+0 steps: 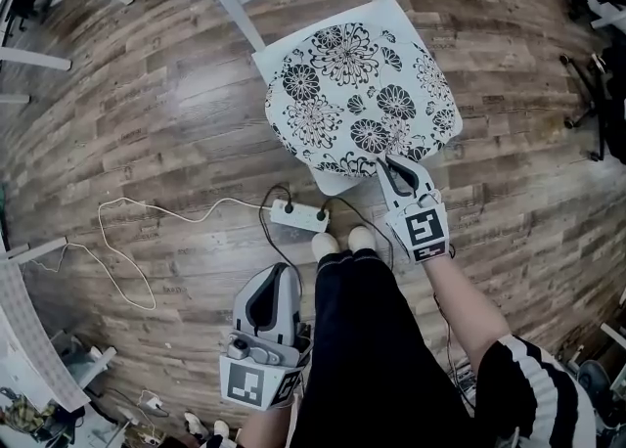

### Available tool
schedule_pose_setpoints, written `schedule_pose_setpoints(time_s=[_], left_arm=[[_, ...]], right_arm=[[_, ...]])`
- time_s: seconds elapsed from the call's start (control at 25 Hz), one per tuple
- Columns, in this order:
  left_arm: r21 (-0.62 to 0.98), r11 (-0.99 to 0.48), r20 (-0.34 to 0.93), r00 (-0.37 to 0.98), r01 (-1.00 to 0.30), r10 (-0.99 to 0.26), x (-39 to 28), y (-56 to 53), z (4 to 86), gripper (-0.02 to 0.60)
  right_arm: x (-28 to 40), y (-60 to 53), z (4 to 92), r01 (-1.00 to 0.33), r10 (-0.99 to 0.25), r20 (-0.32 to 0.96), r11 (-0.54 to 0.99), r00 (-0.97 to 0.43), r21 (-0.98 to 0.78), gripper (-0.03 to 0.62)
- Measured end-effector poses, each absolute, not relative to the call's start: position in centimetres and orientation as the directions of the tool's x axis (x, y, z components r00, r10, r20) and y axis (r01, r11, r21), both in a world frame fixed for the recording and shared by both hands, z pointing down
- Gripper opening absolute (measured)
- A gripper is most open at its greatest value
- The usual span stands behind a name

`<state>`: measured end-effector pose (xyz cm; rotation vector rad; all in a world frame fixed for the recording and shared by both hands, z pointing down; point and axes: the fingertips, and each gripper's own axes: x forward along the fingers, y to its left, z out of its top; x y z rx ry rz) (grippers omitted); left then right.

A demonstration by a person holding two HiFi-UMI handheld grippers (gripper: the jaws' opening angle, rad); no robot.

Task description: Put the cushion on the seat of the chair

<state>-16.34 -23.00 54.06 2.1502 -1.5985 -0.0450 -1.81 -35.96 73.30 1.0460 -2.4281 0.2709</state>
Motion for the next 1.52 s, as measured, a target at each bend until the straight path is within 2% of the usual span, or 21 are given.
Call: schedule_pose_setpoints(time_s=[0.92, 1.24, 1.52], left_arm=[[0.415, -0.203, 0.229, 0.317, -0.887, -0.920, -16.4, -23.6, 54.0, 0.006], [0.389, -0.204, 0.271, 0.323, -0.898, -0.907, -16.4, -22.1, 55.3, 0.006], [0.389, -0.219, 0.266, 0.337, -0.895, -0.903, -16.0, -21.9, 54.9, 0.006]], right_arm=[[0.1, -37.6, 78.6, -0.772, -0.604, 0.607, 0.636, -0.516, -0.023, 0.040], [0.5, -36.8, 79.2, -0.779, -0.595, 0.605, 0.624, -0.530, -0.068, 0.127], [1.0, -36.5, 78.0, -0.793, -0.620, 0.587, 0.606, -0.521, -0.063, 0.133]])
